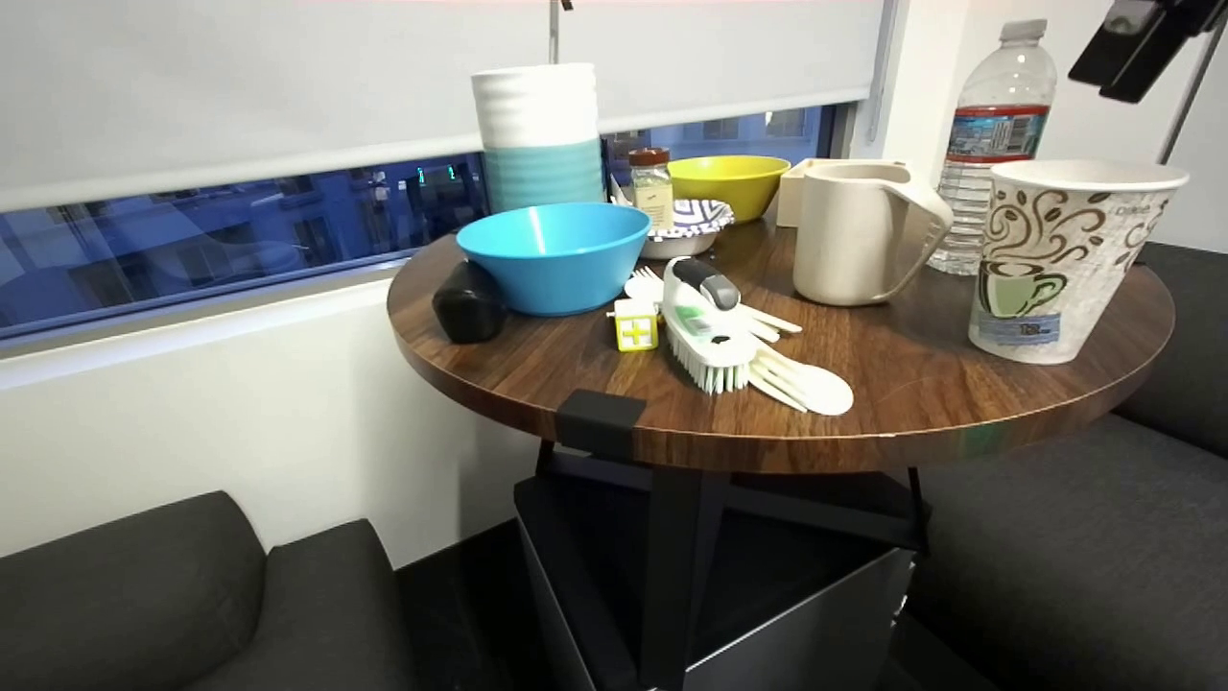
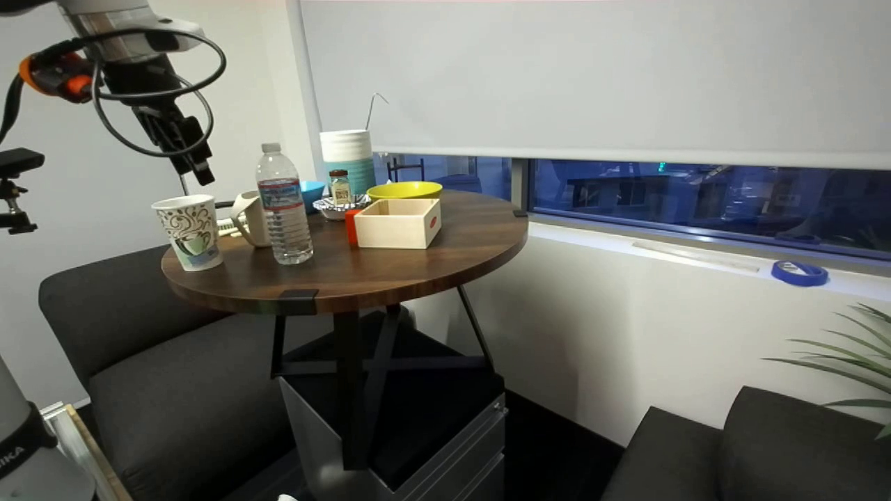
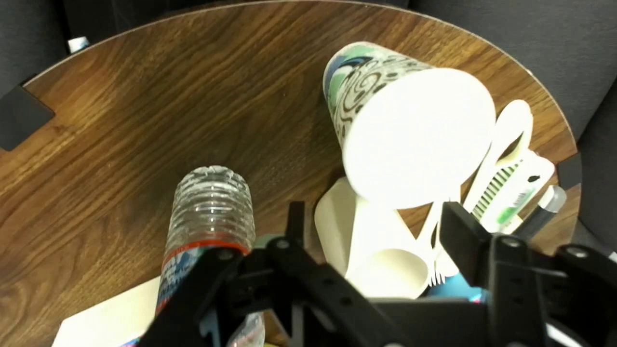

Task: Put the bottle of water and the paper cup in the table

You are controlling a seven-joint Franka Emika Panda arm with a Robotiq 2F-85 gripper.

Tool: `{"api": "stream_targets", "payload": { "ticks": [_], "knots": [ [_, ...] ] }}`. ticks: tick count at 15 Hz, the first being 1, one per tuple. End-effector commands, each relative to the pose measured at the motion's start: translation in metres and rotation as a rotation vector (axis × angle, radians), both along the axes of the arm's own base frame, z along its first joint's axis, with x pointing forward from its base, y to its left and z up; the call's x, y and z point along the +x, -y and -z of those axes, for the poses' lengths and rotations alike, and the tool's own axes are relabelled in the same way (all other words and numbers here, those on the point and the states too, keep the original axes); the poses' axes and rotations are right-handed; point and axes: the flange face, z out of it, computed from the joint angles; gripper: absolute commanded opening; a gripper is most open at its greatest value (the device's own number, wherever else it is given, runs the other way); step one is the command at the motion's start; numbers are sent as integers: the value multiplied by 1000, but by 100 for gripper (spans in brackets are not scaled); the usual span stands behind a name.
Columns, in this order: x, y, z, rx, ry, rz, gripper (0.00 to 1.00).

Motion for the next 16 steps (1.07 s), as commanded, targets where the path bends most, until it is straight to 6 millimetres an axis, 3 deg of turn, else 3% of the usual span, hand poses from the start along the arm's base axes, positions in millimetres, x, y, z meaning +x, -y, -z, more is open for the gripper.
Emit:
{"api": "stream_targets", "payload": {
  "ticks": [1,7,11,16],
  "knots": [
    [-7,14,-43,51,50,-18,100],
    [-5,24,-88,79,115,79,100],
    [-1,20,-97,60,110,165,100],
    [-4,22,-90,56,129,140,100]
  ]
}}
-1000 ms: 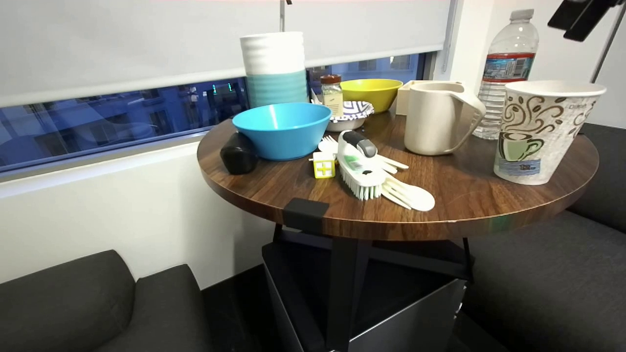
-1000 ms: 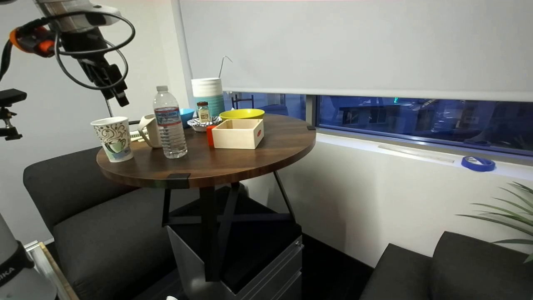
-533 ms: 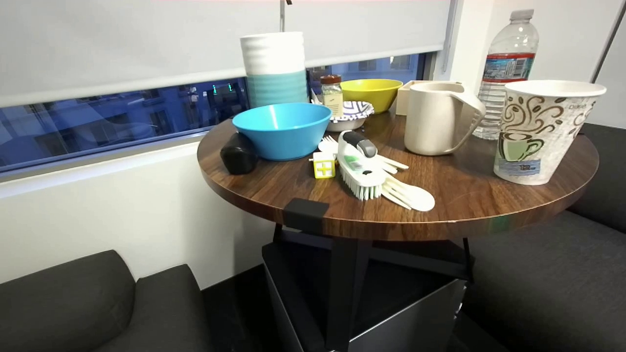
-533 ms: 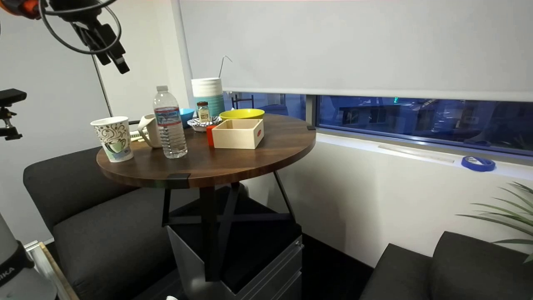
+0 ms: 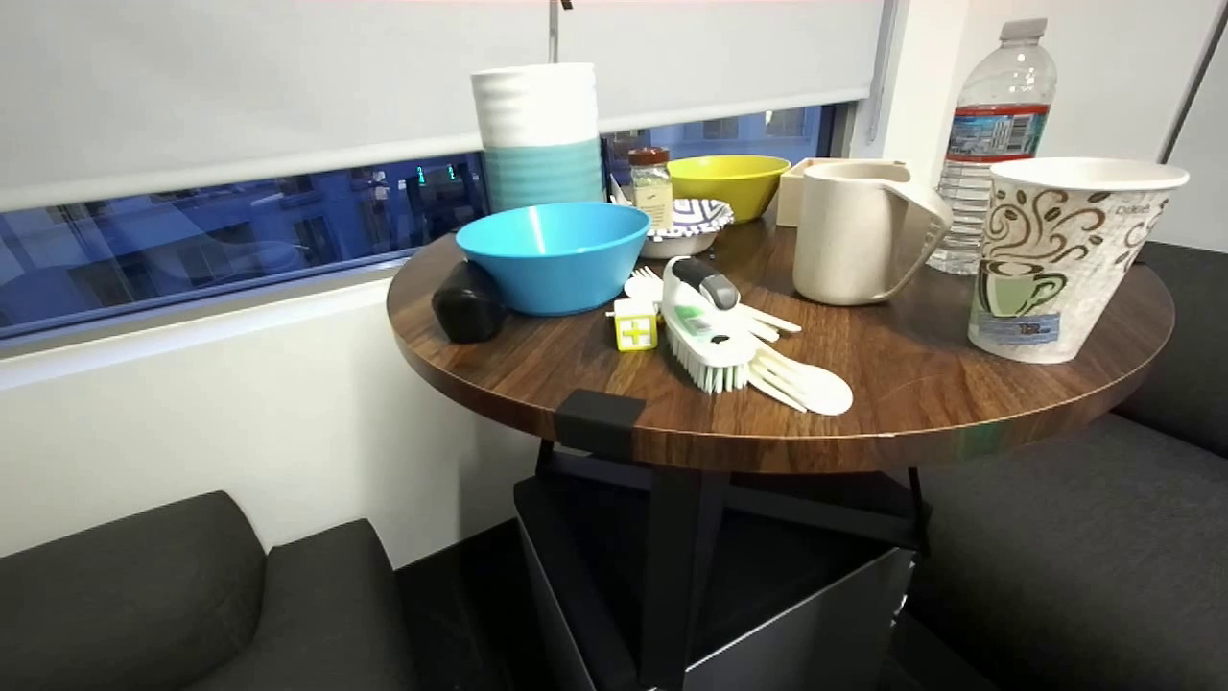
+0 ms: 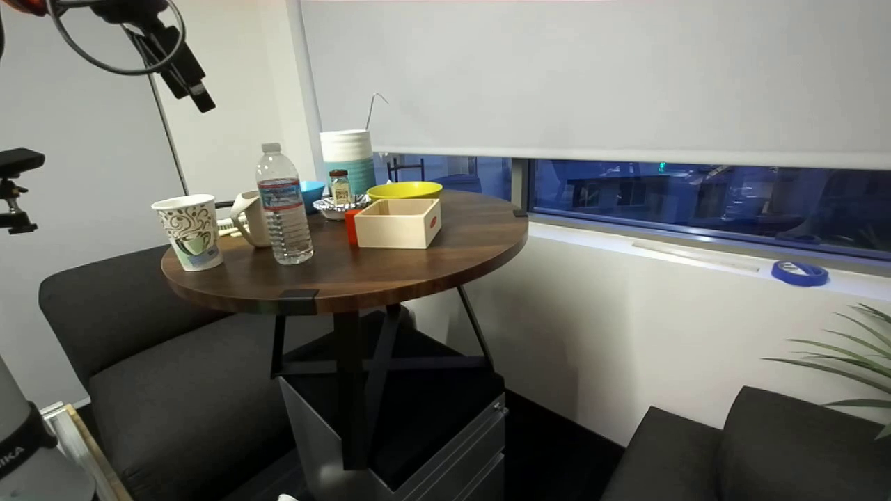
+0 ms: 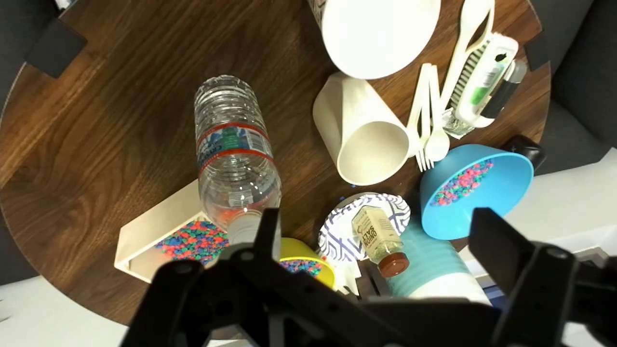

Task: Put the bottle of water and the paper cup in the table

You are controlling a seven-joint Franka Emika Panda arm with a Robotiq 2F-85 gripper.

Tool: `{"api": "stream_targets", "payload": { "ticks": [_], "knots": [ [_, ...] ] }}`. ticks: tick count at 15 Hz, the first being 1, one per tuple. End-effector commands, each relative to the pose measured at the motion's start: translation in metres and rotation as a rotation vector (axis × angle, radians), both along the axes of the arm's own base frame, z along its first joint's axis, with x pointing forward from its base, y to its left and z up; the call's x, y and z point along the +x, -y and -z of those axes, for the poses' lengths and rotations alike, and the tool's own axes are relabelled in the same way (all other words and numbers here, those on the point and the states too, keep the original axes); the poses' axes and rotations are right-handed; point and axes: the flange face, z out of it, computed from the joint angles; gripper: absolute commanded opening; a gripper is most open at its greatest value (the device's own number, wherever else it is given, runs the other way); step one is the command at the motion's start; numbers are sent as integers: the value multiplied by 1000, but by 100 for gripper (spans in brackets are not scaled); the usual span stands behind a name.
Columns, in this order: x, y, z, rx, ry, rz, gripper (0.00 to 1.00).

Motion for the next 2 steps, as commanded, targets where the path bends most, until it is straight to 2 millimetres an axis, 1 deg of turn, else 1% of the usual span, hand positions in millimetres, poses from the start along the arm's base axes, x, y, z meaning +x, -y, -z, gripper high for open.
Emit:
{"api": "stream_targets", "payload": {
  "ticks": [1,2],
  "knots": [
    [0,1,-1,1,-1,0,100],
    [0,0,-1,1,-1,0,100]
  ]
}}
